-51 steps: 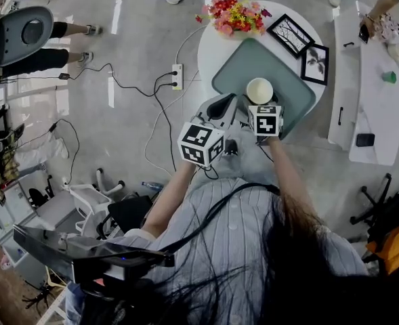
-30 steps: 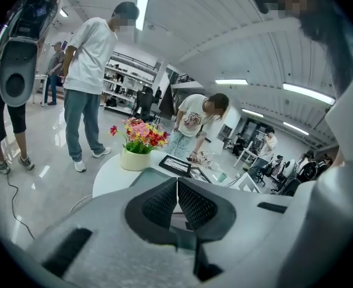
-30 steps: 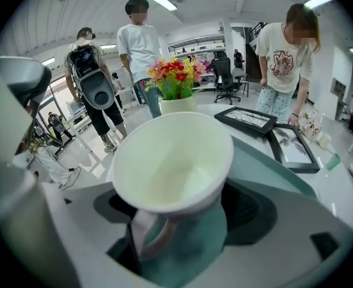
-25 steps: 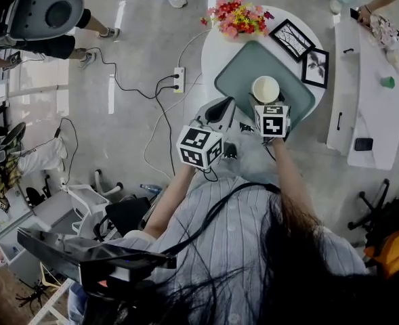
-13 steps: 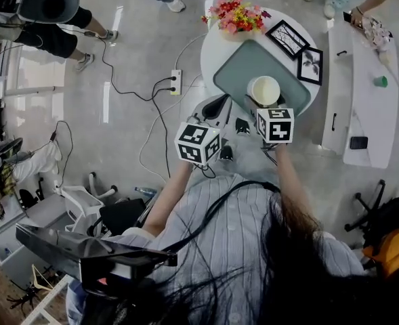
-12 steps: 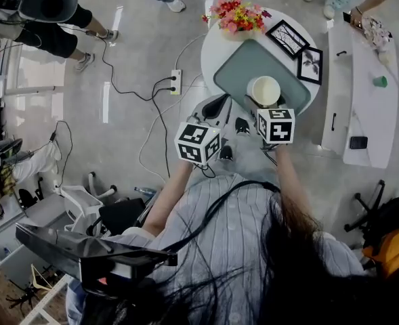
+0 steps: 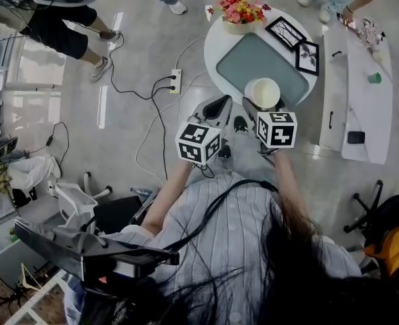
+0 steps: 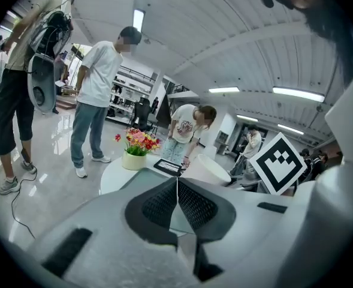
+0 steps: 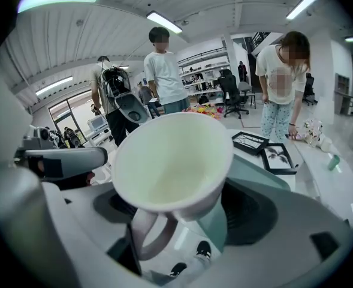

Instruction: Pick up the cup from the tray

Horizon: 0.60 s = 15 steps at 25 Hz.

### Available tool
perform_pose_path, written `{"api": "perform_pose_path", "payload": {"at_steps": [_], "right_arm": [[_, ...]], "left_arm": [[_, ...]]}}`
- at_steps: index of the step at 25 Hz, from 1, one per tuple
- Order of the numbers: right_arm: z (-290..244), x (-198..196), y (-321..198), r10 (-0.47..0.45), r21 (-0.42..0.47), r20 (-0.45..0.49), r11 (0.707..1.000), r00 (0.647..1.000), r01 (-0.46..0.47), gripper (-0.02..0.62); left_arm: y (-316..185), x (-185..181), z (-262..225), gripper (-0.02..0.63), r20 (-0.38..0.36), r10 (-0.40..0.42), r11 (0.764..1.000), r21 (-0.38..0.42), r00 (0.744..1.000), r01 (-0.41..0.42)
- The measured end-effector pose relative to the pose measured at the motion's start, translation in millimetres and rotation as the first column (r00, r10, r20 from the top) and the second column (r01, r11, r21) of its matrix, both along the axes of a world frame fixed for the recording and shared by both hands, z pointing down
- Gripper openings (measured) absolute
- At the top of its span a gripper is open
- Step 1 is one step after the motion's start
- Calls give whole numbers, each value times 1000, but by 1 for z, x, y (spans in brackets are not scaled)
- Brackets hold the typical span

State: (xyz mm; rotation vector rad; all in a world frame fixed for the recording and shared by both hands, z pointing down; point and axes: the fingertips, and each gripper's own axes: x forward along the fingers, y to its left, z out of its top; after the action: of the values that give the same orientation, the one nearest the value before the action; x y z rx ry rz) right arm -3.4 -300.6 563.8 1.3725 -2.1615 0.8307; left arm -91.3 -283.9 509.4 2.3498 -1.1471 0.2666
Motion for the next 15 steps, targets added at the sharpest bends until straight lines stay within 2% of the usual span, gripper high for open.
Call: {"api": "perform_pose_path", "payload": {"at_steps": [8, 15], "right_arm": [[-18, -9, 59, 17, 27, 3, 999, 1000, -17, 400], [-24, -8, 96, 34, 24, 16, 999, 999, -34, 400]], "left_arm": [[64, -4, -9, 15, -31, 13, 1000, 17, 999, -13], [100, -2, -6, 15, -43, 20, 1000, 4, 999, -20]]}}
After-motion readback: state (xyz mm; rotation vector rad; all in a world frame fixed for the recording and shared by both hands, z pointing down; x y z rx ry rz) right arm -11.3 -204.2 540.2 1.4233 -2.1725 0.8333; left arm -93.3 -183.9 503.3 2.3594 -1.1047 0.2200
